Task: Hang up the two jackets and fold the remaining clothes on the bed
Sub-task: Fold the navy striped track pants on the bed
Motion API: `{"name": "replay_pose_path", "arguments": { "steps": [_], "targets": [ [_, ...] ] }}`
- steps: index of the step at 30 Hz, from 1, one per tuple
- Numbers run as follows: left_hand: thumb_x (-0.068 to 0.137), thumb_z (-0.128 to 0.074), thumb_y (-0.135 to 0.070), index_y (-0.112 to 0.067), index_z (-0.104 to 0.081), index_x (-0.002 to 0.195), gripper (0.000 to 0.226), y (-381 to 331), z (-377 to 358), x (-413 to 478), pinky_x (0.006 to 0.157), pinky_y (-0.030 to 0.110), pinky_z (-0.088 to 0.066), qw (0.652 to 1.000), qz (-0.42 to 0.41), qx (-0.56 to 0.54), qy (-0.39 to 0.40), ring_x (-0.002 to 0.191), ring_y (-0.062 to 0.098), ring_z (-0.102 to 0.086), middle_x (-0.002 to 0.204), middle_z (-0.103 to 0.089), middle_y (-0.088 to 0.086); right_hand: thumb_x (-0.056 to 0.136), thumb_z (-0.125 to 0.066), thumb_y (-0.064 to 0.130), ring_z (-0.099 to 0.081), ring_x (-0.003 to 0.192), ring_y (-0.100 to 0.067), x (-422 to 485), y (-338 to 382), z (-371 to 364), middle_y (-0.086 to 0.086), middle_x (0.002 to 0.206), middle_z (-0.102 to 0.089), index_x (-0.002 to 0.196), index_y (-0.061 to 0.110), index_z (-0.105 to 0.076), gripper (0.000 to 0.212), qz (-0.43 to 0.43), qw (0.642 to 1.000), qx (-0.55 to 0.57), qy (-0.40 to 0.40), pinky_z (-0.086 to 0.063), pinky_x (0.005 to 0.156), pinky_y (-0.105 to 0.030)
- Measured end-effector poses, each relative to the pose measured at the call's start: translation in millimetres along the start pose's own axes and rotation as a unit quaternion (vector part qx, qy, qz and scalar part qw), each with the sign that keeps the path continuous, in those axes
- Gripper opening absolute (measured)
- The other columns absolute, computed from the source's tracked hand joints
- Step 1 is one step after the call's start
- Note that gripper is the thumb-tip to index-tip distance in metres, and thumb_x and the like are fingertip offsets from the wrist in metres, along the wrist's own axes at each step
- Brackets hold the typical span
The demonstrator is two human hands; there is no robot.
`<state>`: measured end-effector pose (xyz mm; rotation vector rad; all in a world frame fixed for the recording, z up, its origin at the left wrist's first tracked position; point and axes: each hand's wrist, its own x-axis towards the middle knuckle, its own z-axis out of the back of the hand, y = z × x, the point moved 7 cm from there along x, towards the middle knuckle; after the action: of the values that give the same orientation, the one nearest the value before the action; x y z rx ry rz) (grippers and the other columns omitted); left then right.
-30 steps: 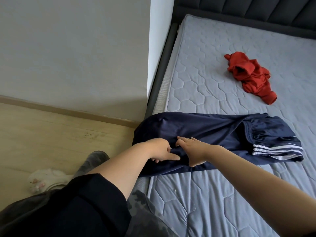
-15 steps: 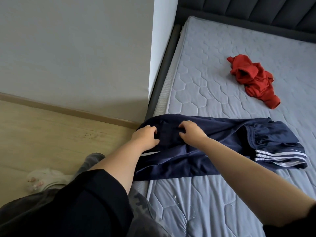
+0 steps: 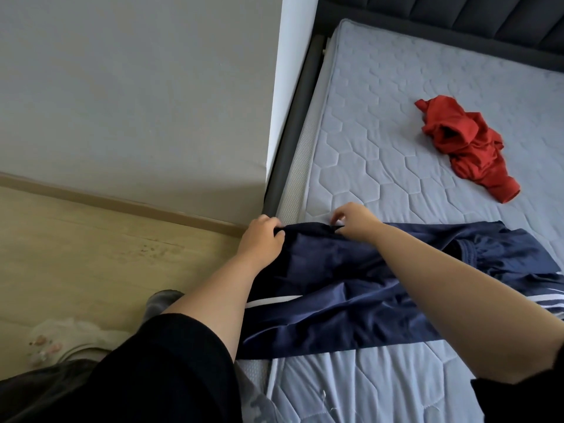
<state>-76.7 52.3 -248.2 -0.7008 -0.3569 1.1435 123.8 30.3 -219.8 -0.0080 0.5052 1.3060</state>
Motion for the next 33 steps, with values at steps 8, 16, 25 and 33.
{"name": "replay_pose_path", "arguments": {
  "steps": [8,16,25,33],
  "targets": [
    [0.091,-0.053,-0.039,-0.016,-0.046,0.057,0.042,-4,1,4,0.048,0.028,-0.026,1.0,0.024,0.006,0.009,0.061,0.021,-0.048,0.058,-0.05,-0.003,0.081,-0.068,0.01,-0.047,0.08,-0.016,0,-2,23,0.0,0.083,-0.053,0.079,0.01,-0.064,0.004,0.022,0.993,0.029,-0.112,-0.034,0.069,-0.025],
    [0.082,-0.061,-0.018,-0.026,-0.065,0.104,0.024,3,15,10,0.08,0.029,-0.041,0.993,0.069,0.09,0.038,0.101,0.03,-0.053,0.1,-0.05,0.006,0.08,-0.053,-0.005,-0.052,0.08,-0.02,-3,-3,28,-0.001,0.083,-0.057,0.087,0.016,-0.056,0.022,0.024,0.989,0.101,-0.101,-0.038,0.068,-0.025],
    [0.079,-0.059,-0.006,-0.021,-0.037,0.135,0.062,6,43,3,0.089,0.035,-0.037,0.968,0.117,0.182,-0.124,0.113,0.028,-0.04,0.126,-0.042,0.007,0.089,-0.059,0.015,-0.049,0.107,-0.032,-11,-4,41,-0.015,0.111,-0.055,0.115,0.004,-0.057,0.029,-0.014,0.963,-0.004,-0.27,-0.038,0.079,-0.036],
    [0.084,-0.055,-0.058,-0.021,-0.053,0.061,0.043,-43,-24,-38,0.061,0.03,-0.039,0.963,0.013,0.023,0.267,0.065,0.015,-0.054,0.065,-0.055,-0.005,0.09,-0.056,0.041,-0.055,0.066,-0.014,-60,11,-13,0.005,0.063,-0.058,0.064,0.019,-0.058,0.034,0.074,0.989,0.131,-0.006,-0.042,0.066,-0.031]
  ]
}}
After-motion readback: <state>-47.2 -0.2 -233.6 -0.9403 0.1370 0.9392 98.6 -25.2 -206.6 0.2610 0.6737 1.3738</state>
